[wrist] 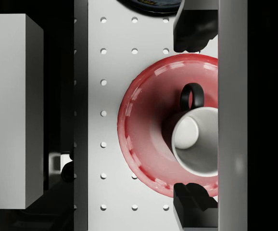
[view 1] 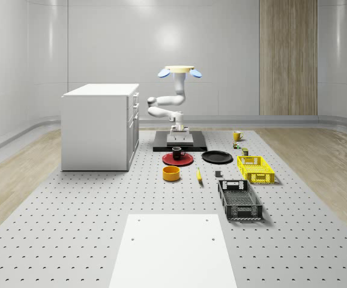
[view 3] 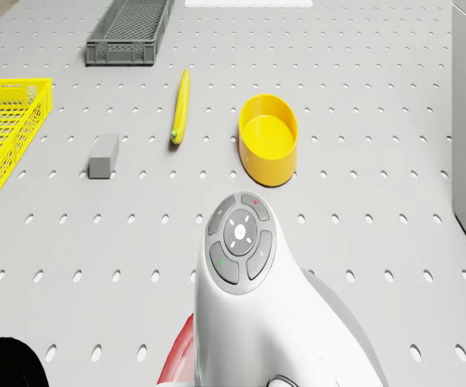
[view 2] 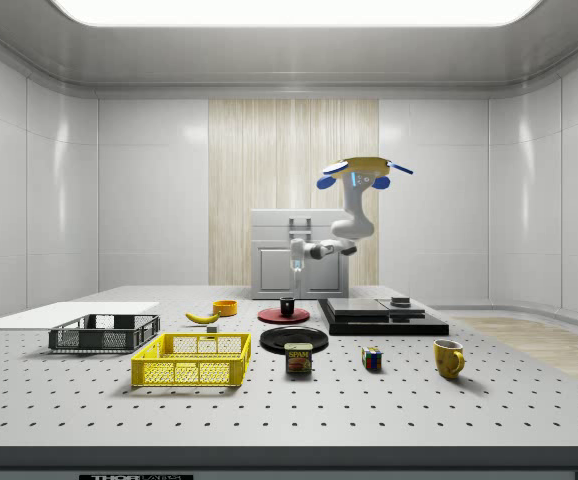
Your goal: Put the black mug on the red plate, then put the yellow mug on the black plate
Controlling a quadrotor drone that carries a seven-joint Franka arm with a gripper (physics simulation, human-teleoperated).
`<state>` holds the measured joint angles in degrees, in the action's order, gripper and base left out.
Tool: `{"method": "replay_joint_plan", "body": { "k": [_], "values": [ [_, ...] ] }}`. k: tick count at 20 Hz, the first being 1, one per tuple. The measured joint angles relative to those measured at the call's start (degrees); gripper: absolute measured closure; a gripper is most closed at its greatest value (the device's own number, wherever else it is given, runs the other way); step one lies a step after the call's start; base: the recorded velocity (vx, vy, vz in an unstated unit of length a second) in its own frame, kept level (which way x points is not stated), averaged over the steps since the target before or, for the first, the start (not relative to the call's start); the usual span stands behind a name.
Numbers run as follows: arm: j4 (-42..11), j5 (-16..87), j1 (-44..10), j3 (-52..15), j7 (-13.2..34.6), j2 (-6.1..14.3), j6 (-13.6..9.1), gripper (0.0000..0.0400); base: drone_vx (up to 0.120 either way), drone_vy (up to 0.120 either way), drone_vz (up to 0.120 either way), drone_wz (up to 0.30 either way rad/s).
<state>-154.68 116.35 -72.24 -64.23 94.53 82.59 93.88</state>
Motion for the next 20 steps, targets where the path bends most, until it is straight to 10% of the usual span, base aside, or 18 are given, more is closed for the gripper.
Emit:
{"method": "replay_joint_plan", "body": {
  "k": [20],
  "values": [
    [0.0, -0.1, 0.0, 0.0, 0.0, 0.1, 0.1, 0.0, -0.12, 0.12, 0.0, 0.0]
  ]
}}
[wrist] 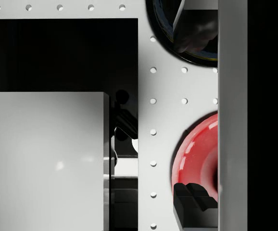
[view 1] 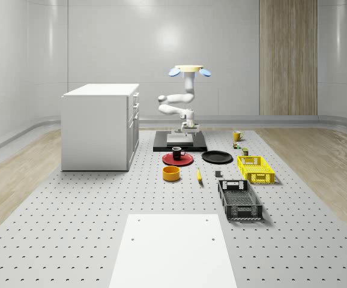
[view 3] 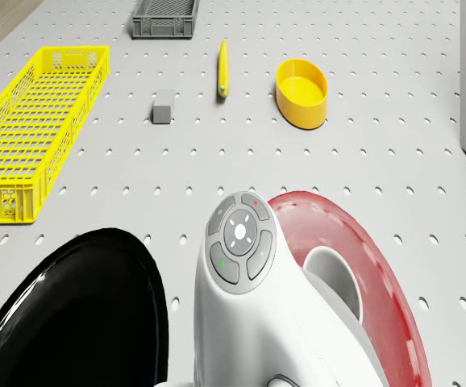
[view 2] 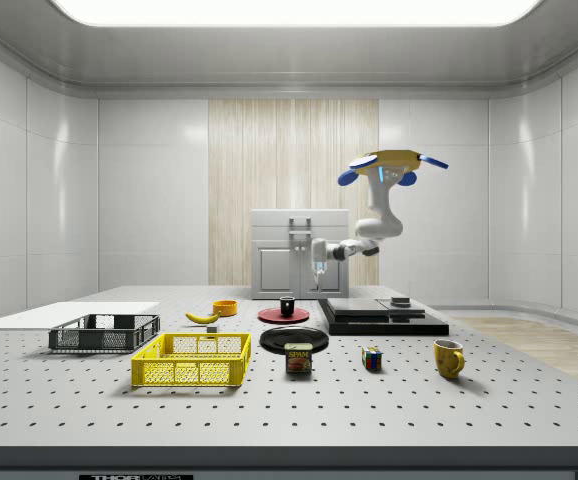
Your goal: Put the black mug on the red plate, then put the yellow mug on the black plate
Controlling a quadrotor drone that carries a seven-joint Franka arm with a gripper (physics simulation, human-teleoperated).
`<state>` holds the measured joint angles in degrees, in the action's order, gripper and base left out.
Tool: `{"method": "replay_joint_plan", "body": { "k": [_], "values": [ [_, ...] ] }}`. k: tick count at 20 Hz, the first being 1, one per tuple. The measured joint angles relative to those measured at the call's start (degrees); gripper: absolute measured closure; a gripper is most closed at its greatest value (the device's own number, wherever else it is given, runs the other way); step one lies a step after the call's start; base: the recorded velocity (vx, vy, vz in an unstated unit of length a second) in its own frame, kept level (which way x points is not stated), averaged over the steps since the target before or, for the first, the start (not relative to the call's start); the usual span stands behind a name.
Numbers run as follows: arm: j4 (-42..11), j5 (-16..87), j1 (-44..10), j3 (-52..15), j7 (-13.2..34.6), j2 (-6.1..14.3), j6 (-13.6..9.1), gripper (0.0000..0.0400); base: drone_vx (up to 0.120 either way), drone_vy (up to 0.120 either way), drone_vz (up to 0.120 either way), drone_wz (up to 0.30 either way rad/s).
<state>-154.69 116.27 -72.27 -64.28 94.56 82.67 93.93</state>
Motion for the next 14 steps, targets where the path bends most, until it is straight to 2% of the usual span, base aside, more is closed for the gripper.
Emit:
{"method": "replay_joint_plan", "body": {
  "k": [14],
  "values": [
    [0.0, 0.0, 0.0, 0.0, 0.0, 0.0, 0.0, 0.0, -0.12, 0.12, 0.0, 0.0]
  ]
}}
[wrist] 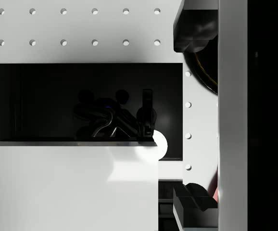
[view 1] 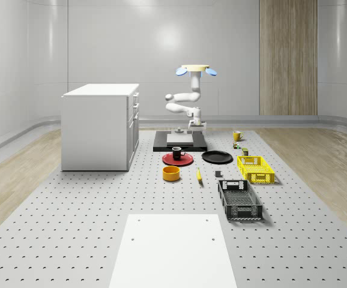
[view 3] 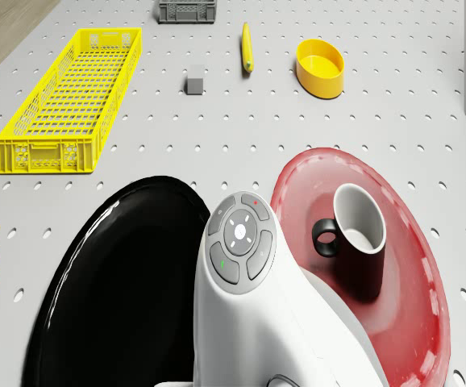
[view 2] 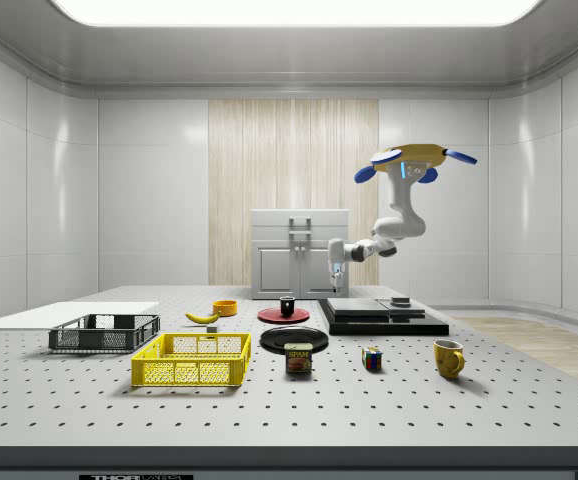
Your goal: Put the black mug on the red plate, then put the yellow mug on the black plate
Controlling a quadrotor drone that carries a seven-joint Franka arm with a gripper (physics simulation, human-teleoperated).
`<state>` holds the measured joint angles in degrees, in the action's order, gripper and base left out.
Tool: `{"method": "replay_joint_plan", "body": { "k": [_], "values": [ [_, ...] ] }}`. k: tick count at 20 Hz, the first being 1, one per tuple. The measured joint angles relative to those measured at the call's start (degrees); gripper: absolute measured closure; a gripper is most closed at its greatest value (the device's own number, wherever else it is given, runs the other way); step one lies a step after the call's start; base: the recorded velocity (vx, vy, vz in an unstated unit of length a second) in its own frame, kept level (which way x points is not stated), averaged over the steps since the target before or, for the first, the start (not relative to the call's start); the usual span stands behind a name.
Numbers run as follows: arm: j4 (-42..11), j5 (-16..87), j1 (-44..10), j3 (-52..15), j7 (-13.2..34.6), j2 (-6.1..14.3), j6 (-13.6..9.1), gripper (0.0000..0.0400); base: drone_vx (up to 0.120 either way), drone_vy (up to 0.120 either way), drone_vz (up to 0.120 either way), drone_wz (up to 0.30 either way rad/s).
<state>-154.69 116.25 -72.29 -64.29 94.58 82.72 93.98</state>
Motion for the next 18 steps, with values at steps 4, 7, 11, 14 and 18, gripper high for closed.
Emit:
{"method": "replay_joint_plan", "body": {
  "k": [4, 7, 11, 14, 18],
  "values": [
    [0.0, 0.0, 0.0, 0.0, 0.0, 0.0, 0.0, 0.0, -0.12, 0.12, 0.0, 0.0],
    [0.0, 0.0, 0.0, 0.0, 0.0, 0.0, 0.0, 0.0, -0.12, 0.12, 0.0, 0.0],
    [0.0, 0.0, 0.0, 0.0, 0.0, 0.0, 0.0, 0.0, -0.12, 0.12, 0.0, 0.0],
    [0.0, 0.0, 0.0, 0.0, 0.0, 0.0, 0.0, 0.0, -0.12, 0.12, 0.0, 0.0],
    [0.0, 0.0, 0.0, 0.0, 0.0, 0.0, 0.0, 0.0, -0.12, 0.12, 0.0, 0.0]
  ]
}}
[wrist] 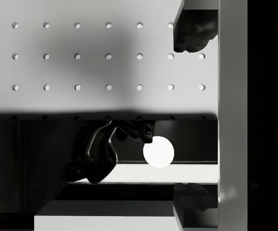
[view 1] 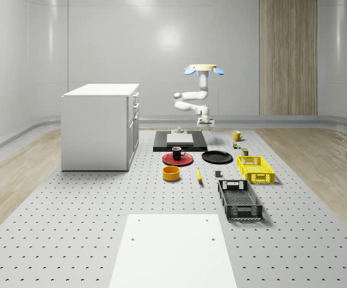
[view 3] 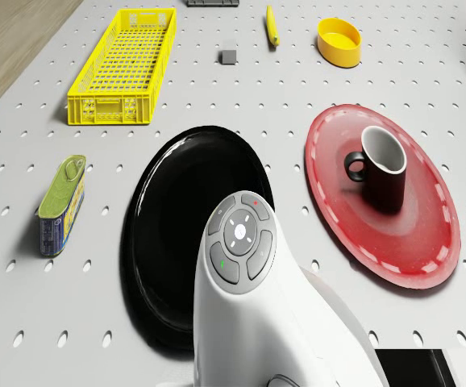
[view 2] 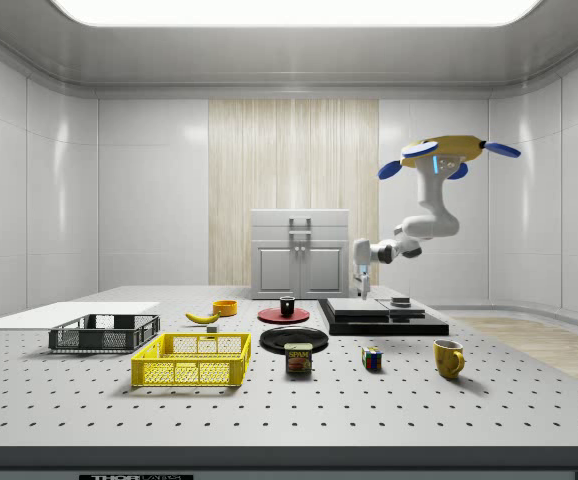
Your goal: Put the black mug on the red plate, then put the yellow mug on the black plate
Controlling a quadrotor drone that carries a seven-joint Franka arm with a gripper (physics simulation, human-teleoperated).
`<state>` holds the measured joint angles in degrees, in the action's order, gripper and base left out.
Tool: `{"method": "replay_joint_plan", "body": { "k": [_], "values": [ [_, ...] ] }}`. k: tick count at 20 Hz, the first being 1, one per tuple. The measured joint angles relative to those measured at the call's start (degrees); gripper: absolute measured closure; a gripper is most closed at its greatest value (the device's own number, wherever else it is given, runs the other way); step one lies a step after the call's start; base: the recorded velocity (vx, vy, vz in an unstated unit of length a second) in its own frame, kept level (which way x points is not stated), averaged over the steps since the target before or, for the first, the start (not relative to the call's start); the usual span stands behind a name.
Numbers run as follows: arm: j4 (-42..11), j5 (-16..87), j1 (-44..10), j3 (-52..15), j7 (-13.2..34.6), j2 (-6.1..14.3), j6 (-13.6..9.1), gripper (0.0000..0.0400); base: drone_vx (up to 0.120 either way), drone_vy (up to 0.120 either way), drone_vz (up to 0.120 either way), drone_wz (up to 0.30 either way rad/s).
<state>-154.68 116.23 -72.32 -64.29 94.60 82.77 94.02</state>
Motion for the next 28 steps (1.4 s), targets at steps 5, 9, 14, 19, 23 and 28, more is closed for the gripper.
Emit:
{"method": "replay_joint_plan", "body": {
  "k": [5, 9, 14, 19, 23, 28],
  "values": [
    [0.0, 0.0, 0.0, 0.0, 0.0, 0.0, 0.0, 0.0, -0.12, 0.12, 0.0, 0.0],
    [0.0, 0.0, 0.0, 0.0, 0.0, 0.0, 0.0, 0.0, -0.12, 0.12, 0.0, 0.0],
    [0.0, 0.0, 0.0, 0.0, 0.0, 0.0, 0.0, 0.0, -0.12, 0.12, 0.0, 0.0],
    [0.0, 0.0, 0.0, 0.0, 0.0, 0.0, 0.0, 0.0, -0.12, 0.12, 0.0, 0.0],
    [0.0, 0.0, 0.0, 0.0, 0.0, 0.0, 0.0, 0.0, -0.12, 0.12, 0.0, 0.0],
    [0.0, 0.0, 0.0, 0.0, 0.0, 0.1, 0.1, 0.0, -0.12, 0.12, 0.0, 0.0]
  ]
}}
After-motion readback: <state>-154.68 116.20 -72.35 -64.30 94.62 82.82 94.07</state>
